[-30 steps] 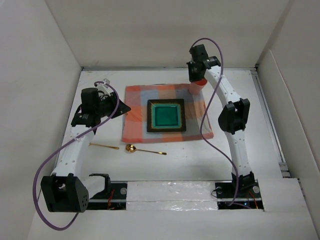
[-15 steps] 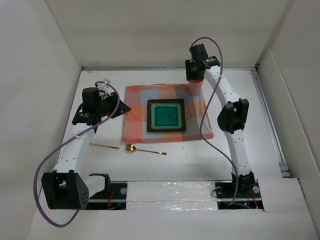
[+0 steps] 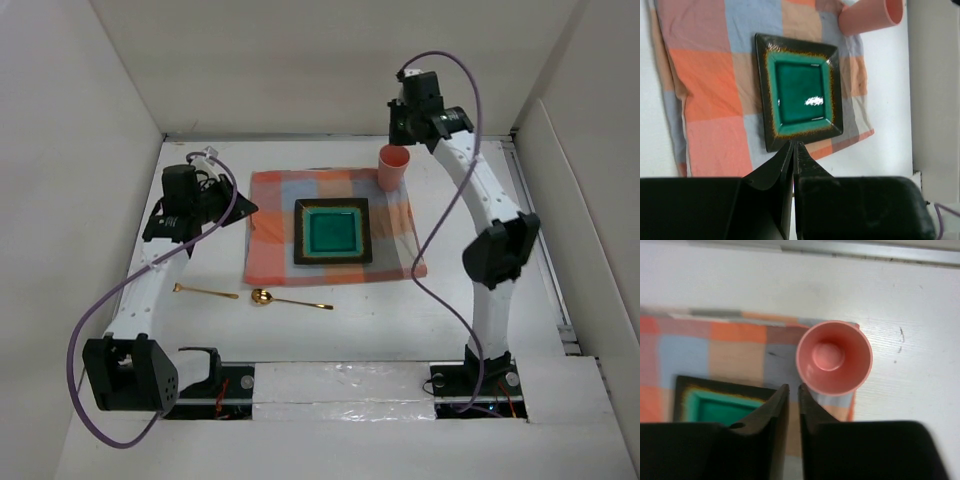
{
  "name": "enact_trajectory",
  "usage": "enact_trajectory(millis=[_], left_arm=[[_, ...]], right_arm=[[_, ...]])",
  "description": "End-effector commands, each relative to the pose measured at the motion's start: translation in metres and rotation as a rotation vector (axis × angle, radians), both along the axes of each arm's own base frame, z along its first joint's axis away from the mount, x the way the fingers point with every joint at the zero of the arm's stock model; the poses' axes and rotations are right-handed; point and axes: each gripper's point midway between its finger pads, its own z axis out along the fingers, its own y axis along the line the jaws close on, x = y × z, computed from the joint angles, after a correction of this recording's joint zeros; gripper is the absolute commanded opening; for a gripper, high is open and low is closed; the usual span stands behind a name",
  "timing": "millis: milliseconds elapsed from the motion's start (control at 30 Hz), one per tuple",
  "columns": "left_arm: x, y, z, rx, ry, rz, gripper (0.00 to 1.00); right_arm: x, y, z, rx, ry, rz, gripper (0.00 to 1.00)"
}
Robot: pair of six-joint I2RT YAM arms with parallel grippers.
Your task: Set the dinner table for one person
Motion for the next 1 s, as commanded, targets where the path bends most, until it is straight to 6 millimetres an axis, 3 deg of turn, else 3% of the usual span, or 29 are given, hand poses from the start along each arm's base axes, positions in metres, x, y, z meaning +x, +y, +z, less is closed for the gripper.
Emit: enact_trajectory(millis=[0, 33, 67, 100, 133, 167, 200, 267, 300, 433, 467, 500, 533, 567, 600, 633, 733, 833, 967], left_arm=[[0.019, -0.001, 0.046, -0.015, -0.124, 0.015, 0.00], [0.020, -0.001, 0.052, -0.020, -0.138, 0.028, 0.00], [0.021, 0.000, 0.059, -0.021, -0.157, 0.035, 0.00], [0.022, 0.001, 0.069, -0.021, -0.179, 0.044, 0.00], [0.022, 0.002, 0.074, -0.020, -0.184, 0.049, 0.00], [0.022, 0.003, 0.079, -0.018, -0.193, 0.051, 0.00], [0.020, 0.003, 0.087, -0.017, -0.201, 0.054, 0.00], [0.017, 0.004, 0.097, -0.022, -0.210, 0.064, 0.03], [0.015, 0.007, 0.106, -0.020, -0.222, 0.082, 0.06], [0.008, 0.013, 0.122, -0.006, -0.244, 0.122, 0.15], [0.007, 0.018, 0.122, 0.014, -0.242, 0.140, 0.18], [0.007, 0.018, 0.122, 0.014, -0.242, 0.140, 0.18], [0.007, 0.019, 0.121, 0.022, -0.244, 0.146, 0.19], [0.006, 0.020, 0.118, 0.027, -0.239, 0.147, 0.19], [0.005, 0.020, 0.118, 0.028, -0.242, 0.148, 0.20], [0.004, 0.020, 0.118, 0.028, -0.243, 0.150, 0.20], [0.002, 0.024, 0.116, 0.044, -0.240, 0.166, 0.22], [0.001, 0.030, 0.124, 0.069, -0.264, 0.193, 0.24], [0.001, 0.033, 0.144, 0.078, -0.311, 0.204, 0.26]], right_arm=[[-0.052, 0.024, 0.113, 0.136, -0.257, 0.123, 0.03], [-0.062, 0.035, 0.121, 0.160, -0.306, 0.163, 0.00], [-0.096, 0.070, 0.076, 0.193, -0.195, 0.309, 0.00], [-0.130, 0.082, 0.095, 0.239, -0.239, 0.389, 0.00], [-0.149, 0.102, 0.095, 0.273, -0.270, 0.471, 0.00], [-0.178, 0.117, 0.047, 0.269, -0.173, 0.543, 0.00], [-0.220, 0.146, 0.048, 0.286, -0.176, 0.649, 0.00], [-0.254, 0.167, 0.021, 0.279, -0.136, 0.708, 0.00], [-0.281, 0.180, -0.007, 0.261, -0.074, 0.762, 0.00], [-0.317, 0.206, -0.052, 0.251, -0.015, 0.827, 0.01], [-0.332, 0.220, -0.065, 0.202, -0.016, 0.890, 0.28], [-0.331, 0.221, -0.075, 0.188, 0.006, 0.889, 0.29], [-0.333, 0.225, -0.085, 0.154, 0.014, 0.906, 0.42], [-0.336, 0.230, -0.094, 0.126, 0.028, 0.923, 0.44], [-0.340, 0.238, -0.099, 0.095, 0.020, 0.961, 0.45], [-0.341, 0.243, -0.120, 0.052, 0.052, 0.977, 0.46], [-0.342, 0.257, -0.139, -0.004, 0.063, 1.014, 0.47], [-0.336, 0.264, -0.146, -0.020, 0.063, 1.009, 0.49], [-0.333, 0.272, -0.171, -0.074, 0.101, 1.007, 0.50]])
